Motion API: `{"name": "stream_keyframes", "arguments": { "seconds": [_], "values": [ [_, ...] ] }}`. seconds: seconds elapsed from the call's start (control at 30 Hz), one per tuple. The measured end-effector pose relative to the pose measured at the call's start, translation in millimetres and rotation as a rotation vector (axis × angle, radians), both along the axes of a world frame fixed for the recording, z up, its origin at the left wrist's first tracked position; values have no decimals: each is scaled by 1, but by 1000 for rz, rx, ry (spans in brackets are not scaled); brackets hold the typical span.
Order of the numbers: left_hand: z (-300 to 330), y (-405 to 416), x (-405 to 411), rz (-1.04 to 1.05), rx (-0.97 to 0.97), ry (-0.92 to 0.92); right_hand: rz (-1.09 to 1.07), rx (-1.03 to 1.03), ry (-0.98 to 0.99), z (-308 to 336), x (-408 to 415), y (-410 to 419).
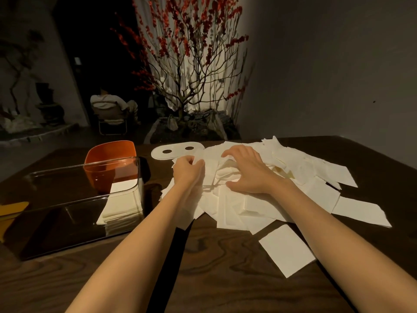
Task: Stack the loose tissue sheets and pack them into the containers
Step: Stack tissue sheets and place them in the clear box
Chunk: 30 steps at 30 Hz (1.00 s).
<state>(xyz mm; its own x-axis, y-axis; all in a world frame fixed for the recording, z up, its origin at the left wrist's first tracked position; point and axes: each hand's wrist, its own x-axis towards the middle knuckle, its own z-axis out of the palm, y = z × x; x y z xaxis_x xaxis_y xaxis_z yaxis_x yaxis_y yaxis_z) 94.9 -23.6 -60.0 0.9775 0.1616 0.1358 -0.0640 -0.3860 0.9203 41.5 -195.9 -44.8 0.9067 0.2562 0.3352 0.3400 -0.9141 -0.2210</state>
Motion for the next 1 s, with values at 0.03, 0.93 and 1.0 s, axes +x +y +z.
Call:
{"name": "stream_keyframes", "arguments": {
  "seconds": [0.03, 0.93, 1.0],
  "values": [
    [-1, 1, 2, -11, 1, -2, 19, 20, 21, -1, 0, -1],
    [11, 11, -28, -309, -607, -63, -2, 417, -58, 10, -5, 26],
    [14, 9, -34, -372, -740, -14, 19, 498, -31, 20, -11, 28]
  ]
}}
